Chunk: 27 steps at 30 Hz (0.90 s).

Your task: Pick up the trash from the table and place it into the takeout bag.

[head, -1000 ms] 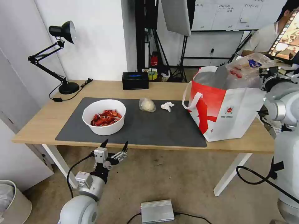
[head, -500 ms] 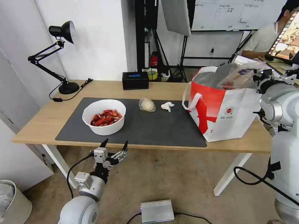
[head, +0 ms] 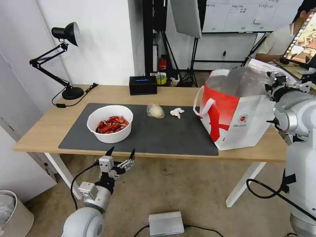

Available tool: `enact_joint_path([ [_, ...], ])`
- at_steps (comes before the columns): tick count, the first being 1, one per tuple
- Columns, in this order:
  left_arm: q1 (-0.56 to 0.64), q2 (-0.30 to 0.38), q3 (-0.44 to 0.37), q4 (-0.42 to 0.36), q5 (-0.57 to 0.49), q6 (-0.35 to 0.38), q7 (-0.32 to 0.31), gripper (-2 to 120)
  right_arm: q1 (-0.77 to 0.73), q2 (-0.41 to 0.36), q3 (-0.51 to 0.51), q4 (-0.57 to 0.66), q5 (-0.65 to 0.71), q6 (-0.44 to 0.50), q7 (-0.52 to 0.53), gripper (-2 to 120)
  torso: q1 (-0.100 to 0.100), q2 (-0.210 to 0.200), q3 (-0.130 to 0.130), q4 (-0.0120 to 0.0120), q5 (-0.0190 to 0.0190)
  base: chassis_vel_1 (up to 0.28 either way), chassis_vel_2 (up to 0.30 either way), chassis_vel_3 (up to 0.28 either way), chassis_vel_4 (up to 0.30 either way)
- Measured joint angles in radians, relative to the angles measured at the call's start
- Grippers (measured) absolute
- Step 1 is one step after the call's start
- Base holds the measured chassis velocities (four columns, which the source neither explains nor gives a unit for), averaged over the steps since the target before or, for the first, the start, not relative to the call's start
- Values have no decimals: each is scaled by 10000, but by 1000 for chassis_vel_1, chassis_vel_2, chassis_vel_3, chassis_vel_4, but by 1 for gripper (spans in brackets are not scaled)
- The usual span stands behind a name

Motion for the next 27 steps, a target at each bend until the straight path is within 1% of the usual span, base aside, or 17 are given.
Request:
enact_joint_path([
  [2,0,10,-19,-26,0,0,-5,100,-240,-27,-27,246,-259,2,-549,50,0,0,0,-1,1,0,0,0,0],
  [3,0,10,-19,-26,0,0,-5,100,-240,-27,-27,246,-259,2,-549,50,0,0,0,-1,1,0,0,0,0],
  [4,0,13,-26,-29,-3,0,-6,100,-335,-46,-34,352,-325,6,-781,50,0,0,0,0,0,0,0,0,0],
  [6,-2,19,-42,-42,-13,0,-13,100,-704,-109,-63,707,-505,15,-1689,51,0,0,0,0,0,0,0,0,0],
  [7,-2,19,-42,-42,-13,0,-13,100,-704,-109,-63,707,-505,15,-1689,51,0,0,0,0,0,0,0,0,0],
  [10,-1,11,-45,-55,-23,0,-18,100,-1376,-228,-155,1280,-946,-64,-3214,51,0,0,0,-1,0,0,0,0,0],
  [12,0,9,-46,-55,-23,-3,-20,100,-1467,-240,-170,1366,-1015,-106,-3399,52,0,0,-1,-1,-1,0,0,0,0],
  [14,9,-7,-47,-58,-25,-42,-22,100,-1921,-303,-278,1777,-1606,-349,-4261,58,-1,1,-1,0,0,0,0,0,0],
  [19,13,-17,-49,-62,-27,-68,-27,100,-2162,-327,-326,1968,-2003,-509,-4688,61,0,0,-1,1,-2,0,0,0,0],
  [20,20,-25,-56,-64,-28,-102,-29,100,-2529,-349,-395,2210,-2651,-662,-5301,68,0,0,0,0,0,0,0,0,0],
  [21,25,-36,-64,-64,-29,-136,-29,100,-2838,-357,-459,2385,-3331,-739,-5775,71,-1,1,0,0,-1,0,0,0,0],
  [22,25,-36,-64,-64,-29,-136,-29,100,-2838,-357,-459,2385,-3331,-739,-5775,71,-1,1,0,0,-1,0,0,0,0],
  [23,38,-67,-92,-64,-33,-183,-32,100,-3414,-343,-570,2643,-4566,-822,-6542,75,-1,1,-1,0,-2,0,0,0,0],
  [24,46,-93,-104,-55,-34,-211,-32,100,-3770,-296,-653,2758,-5358,-847,-6919,76,-1,1,-1,0,0,0,0,0,0],
  [25,51,-113,-110,-43,-34,-228,-33,100,-4037,-235,-710,2846,-5866,-850,-7133,78,-1,1,-1,0,0,0,0,0,0],
  [26,51,-113,-110,-43,-34,-228,-33,100,-4037,-235,-710,2846,-5866,-850,-7133,78,-1,1,-1,0,0,0,0,0,0],
  [27,55,-130,-110,-31,-35,-241,-36,100,-4257,-174,-756,2914,-6193,-859,-7255,79,-1,1,0,0,0,0,0,0,0],
])
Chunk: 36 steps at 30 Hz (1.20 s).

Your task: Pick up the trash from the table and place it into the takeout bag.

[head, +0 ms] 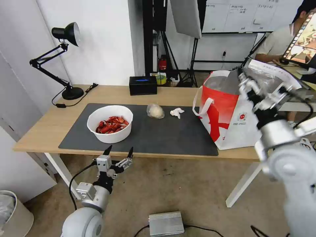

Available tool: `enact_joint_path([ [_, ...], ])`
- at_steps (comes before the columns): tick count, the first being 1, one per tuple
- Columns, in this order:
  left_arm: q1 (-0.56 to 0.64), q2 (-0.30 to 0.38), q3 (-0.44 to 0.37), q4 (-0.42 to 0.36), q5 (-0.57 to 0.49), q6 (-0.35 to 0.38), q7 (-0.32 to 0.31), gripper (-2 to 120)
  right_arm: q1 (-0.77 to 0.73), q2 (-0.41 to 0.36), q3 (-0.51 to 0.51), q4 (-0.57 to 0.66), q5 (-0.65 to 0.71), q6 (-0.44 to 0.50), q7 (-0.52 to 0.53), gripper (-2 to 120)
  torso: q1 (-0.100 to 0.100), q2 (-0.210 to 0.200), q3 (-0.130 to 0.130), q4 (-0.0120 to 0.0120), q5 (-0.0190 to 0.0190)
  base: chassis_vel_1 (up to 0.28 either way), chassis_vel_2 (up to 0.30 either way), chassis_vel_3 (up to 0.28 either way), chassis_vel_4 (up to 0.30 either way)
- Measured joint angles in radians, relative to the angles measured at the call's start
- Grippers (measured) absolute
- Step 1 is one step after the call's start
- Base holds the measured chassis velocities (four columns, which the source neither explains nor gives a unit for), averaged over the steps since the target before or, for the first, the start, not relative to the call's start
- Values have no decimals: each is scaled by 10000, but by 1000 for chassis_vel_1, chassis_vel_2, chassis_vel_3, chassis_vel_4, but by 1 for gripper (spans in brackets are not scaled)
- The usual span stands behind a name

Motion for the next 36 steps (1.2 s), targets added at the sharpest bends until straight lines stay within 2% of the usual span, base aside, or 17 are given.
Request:
enact_joint_path([
  [2,1,-23,1,9,0,-23,-1,100,-316,106,-56,97,-440,-5,-109,80,0,0,0,0,0,0,0,0,0],
  [4,1,-82,17,5,0,-51,-9,100,-1122,326,-149,174,-1837,-5,-301,82,-1,0,0,0,0,0,0,0,0],
  [5,1,-82,17,5,0,-51,-9,100,-1122,326,-149,174,-1837,-5,-301,82,-1,0,0,0,0,0,0,0,0],
  [7,-52,-135,10,-42,1,-55,-12,100,-1919,611,-233,121,-3604,283,-432,89,0,0,0,-1,0,0,0,0,0],
  [8,-52,-135,10,-42,1,-55,-12,100,-1919,611,-233,121,-3604,283,-432,89,0,0,0,-1,0,0,0,0,0],
  [10,-70,-127,-58,-54,2,-55,-12,100,-2449,965,-319,103,-4517,533,-513,97,-1,0,0,0,0,0,0,0,0],
  [14,-65,-111,-193,-55,8,-72,-21,100,-2986,1427,-476,-56,-5571,1005,-659,100,0,0,0,0,-1,0,0,0,0],
  [22,-48,-86,-444,91,58,-211,-66,100,-3562,2068,-688,-619,-6672,2133,-820,100,0,0,0,0,-1,0,0,0,0],
  [32,-60,-55,-665,268,69,-361,-30,100,-3987,2424,-1004,-1559,-7146,3113,-1303,100,-1,0,0,0,-1,0,0,0,0],
  [36,-71,-85,-730,288,59,-377,-14,100,-4025,2506,-1263,-1836,-7264,3222,-1529,100,0,0,1,1,-1,0,0,0,0],
])
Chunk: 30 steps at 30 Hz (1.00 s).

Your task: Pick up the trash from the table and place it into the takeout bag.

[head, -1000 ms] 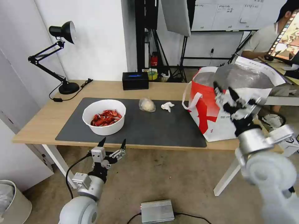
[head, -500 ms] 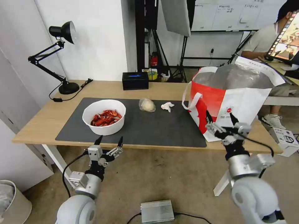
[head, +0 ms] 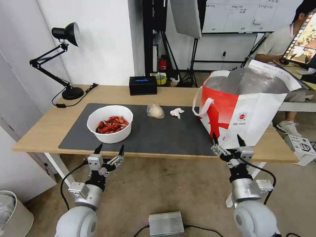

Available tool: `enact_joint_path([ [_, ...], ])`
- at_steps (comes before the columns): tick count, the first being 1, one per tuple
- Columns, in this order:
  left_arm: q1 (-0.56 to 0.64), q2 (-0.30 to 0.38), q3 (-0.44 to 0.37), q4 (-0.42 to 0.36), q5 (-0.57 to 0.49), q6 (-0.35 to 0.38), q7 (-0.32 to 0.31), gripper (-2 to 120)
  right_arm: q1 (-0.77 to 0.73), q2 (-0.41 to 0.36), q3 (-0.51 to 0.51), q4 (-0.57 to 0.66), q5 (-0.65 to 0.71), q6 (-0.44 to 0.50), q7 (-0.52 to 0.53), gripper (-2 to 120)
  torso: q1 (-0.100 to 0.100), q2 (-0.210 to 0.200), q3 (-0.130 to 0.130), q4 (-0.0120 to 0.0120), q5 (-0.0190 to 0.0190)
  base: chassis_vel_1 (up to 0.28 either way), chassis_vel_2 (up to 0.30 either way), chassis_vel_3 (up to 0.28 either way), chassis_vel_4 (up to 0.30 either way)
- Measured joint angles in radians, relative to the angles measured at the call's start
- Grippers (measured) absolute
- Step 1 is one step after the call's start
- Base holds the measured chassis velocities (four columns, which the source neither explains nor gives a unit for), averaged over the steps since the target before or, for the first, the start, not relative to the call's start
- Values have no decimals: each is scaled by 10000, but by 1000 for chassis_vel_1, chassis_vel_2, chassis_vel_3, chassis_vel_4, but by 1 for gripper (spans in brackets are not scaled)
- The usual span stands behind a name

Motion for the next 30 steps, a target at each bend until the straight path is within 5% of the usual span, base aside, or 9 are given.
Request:
enact_joint_path([
  [30,113,-87,-127,85,-240,-128,152,100,230,212,-1218,-545,-370,-64,93,100,1,0,0,-1,0,0,0,0,0],
])
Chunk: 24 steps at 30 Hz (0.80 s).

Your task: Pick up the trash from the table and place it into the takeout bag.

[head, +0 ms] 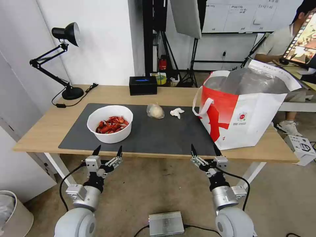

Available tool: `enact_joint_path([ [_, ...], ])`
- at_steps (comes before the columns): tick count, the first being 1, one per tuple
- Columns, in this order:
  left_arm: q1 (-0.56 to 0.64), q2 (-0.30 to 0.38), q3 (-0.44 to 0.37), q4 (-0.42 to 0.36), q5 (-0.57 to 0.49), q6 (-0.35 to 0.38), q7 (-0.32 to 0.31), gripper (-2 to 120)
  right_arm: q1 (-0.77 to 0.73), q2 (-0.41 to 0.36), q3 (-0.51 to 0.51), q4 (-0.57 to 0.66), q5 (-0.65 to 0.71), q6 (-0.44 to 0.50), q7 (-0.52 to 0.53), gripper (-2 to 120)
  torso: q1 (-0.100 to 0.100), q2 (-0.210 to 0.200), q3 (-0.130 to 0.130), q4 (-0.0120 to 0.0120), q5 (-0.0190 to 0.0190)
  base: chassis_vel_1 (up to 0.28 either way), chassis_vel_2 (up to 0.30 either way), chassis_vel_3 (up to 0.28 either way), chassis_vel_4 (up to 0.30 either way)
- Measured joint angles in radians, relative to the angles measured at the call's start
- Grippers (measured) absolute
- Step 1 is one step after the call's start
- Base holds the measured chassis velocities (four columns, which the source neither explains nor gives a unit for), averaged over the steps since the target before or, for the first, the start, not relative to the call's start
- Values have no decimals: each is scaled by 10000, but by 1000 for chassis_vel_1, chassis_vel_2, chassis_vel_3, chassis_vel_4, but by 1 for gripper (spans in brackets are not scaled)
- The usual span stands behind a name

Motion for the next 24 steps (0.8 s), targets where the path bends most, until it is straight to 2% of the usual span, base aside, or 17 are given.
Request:
enact_joint_path([
  [15,84,-184,-1,-9,34,-97,13,100,1797,-284,-951,-1055,91,-469,234,100,0,-1,0,0,1,0,0,0,0],
  [24,29,-274,19,24,35,-113,31,100,3831,-320,-1711,-2288,721,-986,755,100,0,-2,0,1,0,0,0,0,0],
])
